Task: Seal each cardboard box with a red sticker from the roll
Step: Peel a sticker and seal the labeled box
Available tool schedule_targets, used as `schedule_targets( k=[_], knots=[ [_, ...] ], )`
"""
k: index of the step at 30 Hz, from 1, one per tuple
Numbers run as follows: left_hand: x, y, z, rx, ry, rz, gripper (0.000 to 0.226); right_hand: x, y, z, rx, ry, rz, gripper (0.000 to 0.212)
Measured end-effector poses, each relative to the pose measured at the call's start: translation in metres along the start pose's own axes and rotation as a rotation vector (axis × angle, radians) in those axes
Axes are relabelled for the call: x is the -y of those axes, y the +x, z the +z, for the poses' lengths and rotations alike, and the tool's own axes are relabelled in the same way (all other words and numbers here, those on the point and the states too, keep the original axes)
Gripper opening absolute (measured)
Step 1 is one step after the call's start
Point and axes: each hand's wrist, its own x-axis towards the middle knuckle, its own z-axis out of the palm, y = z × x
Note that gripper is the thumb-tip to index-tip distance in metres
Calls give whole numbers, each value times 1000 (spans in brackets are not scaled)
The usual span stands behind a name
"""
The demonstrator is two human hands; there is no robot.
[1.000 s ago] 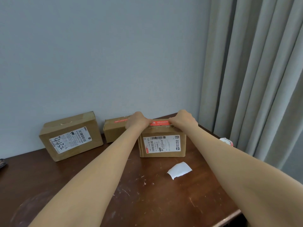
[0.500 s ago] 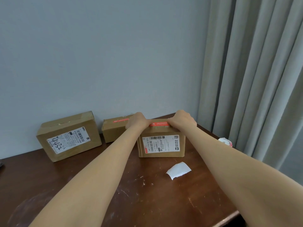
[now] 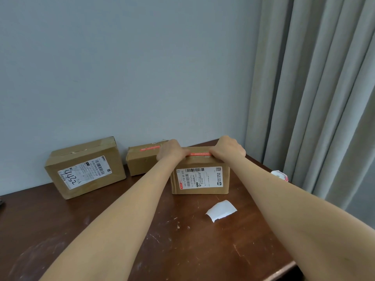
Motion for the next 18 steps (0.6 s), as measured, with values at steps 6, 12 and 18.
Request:
schedule_targets(
  k=[6,12,18],
  knots=[
    [0,0,3,-22,17,12,31,-4,3,1,1,-16,-19,5],
    [0,-1,3,-29,7,25,32,-5,3,1,-4,-16,-10,8],
    [1,-9,-9,-5,-55,11,29,-4,4,2,-10,17,-43,10]
  ],
)
